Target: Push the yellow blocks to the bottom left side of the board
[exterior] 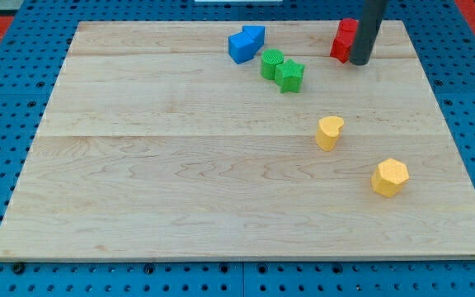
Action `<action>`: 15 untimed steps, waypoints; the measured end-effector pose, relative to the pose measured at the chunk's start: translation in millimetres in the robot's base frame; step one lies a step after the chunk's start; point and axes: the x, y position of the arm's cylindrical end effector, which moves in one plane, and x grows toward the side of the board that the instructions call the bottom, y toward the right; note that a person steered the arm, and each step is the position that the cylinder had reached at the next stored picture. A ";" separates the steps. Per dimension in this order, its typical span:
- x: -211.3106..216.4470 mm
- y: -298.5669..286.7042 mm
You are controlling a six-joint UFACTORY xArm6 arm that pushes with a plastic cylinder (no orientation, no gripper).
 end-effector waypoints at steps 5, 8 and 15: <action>157.0 -83.6; 145.9 -106.5; 144.4 -139.6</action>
